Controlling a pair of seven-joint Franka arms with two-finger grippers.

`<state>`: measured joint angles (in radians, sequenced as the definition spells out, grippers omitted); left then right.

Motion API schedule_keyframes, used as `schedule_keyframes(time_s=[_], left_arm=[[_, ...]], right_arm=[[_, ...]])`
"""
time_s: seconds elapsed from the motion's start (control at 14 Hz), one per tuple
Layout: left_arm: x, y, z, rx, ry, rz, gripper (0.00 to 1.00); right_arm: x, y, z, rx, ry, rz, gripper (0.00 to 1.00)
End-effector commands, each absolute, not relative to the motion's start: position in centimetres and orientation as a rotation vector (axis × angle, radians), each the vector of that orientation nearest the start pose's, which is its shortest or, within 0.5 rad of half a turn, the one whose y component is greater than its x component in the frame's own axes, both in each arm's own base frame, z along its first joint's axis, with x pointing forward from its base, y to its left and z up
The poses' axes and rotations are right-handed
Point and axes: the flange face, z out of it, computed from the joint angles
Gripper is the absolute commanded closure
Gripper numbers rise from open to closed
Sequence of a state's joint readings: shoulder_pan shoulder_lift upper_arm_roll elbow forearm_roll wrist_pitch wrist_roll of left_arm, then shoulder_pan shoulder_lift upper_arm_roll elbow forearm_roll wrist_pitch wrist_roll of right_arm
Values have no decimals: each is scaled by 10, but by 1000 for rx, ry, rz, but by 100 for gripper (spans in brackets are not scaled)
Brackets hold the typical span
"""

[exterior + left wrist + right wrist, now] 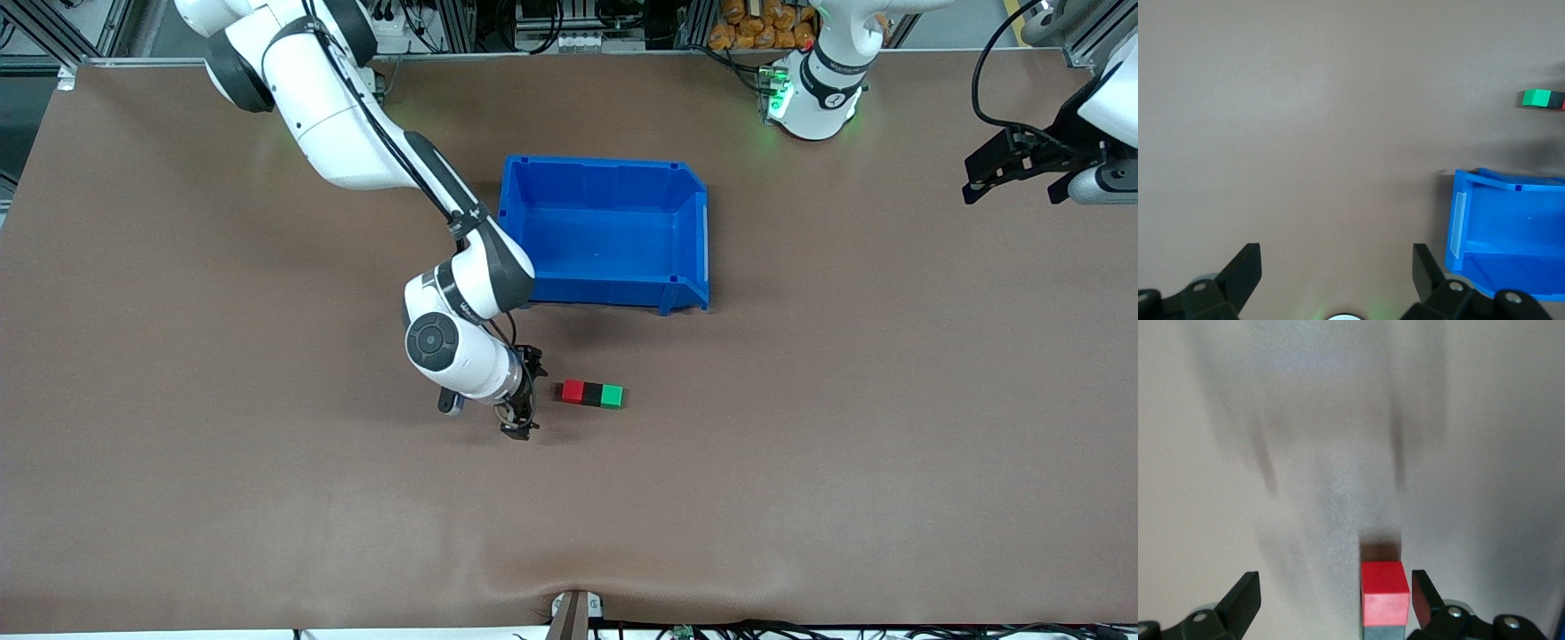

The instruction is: Attach green and red cubes to black cube

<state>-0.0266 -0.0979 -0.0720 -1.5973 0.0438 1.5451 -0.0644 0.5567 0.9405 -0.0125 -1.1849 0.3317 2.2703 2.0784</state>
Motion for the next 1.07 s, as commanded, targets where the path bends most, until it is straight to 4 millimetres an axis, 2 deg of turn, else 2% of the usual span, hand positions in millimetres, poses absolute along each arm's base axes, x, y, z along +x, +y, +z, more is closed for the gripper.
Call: schedule_keyframes(time_s=[0.0,0.43,1.0], left_arm=[[520,-50,664,-3078,38,-91,0],[521,-52,663,-3079,19,-92,0],[522,-53,662,-3078,17,-95,0]], right_arm=[[663,400,242,-1932,2215,306,0],[668,383,247,-1993,2201,319,0],[678,365,275,-2046,2115,337,0]])
